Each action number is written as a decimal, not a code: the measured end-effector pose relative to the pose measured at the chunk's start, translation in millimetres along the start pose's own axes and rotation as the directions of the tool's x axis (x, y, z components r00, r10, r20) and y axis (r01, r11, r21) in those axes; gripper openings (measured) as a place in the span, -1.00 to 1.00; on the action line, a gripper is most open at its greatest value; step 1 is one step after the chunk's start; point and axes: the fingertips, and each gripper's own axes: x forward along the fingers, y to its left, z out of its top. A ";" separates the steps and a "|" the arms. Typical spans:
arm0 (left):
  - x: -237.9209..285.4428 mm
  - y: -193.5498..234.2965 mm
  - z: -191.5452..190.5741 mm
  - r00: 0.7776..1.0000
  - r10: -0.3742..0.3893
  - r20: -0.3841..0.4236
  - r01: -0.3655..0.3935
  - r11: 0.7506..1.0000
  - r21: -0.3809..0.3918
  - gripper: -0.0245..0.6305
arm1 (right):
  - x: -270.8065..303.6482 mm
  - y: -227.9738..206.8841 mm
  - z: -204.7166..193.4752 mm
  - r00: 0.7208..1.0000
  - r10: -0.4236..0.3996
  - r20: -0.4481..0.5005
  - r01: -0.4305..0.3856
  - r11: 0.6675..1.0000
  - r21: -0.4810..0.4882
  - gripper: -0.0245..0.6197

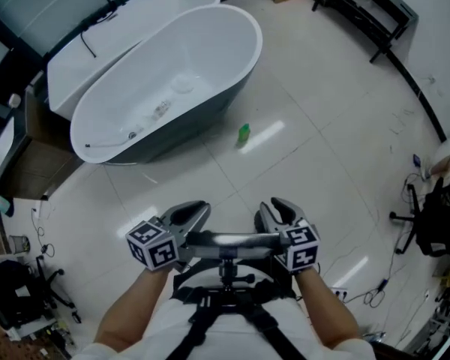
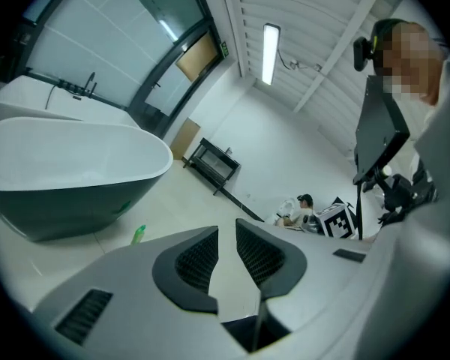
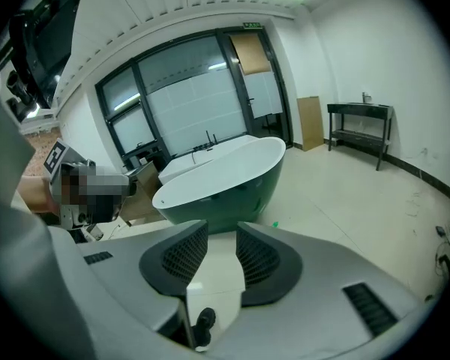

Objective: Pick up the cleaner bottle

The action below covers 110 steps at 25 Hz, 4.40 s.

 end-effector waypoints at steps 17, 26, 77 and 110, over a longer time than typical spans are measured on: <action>49.7 -43.7 -14.1 0.992 0.117 0.055 -0.114 0.992 -0.055 -0.70 | -12.6 -48.7 6.6 0.985 0.157 -0.074 -0.162 0.984 -0.068 -0.57; 16.6 -28.3 -37.5 0.990 0.133 0.042 -0.133 0.991 0.010 -0.70 | -28.3 -29.4 -15.4 0.995 0.081 -0.049 -0.083 0.996 -0.038 -0.57; 231.0 159.2 -74.7 0.962 0.242 -0.128 -0.239 0.970 0.038 -0.70 | 129.2 -137.1 -68.8 0.944 0.191 -0.270 -0.178 0.981 0.072 -0.57; 427.3 424.5 -189.3 0.878 0.344 -0.332 -0.335 0.938 0.087 -0.41 | 235.2 -231.6 -161.2 0.902 0.253 -0.351 -0.185 0.958 0.218 -0.57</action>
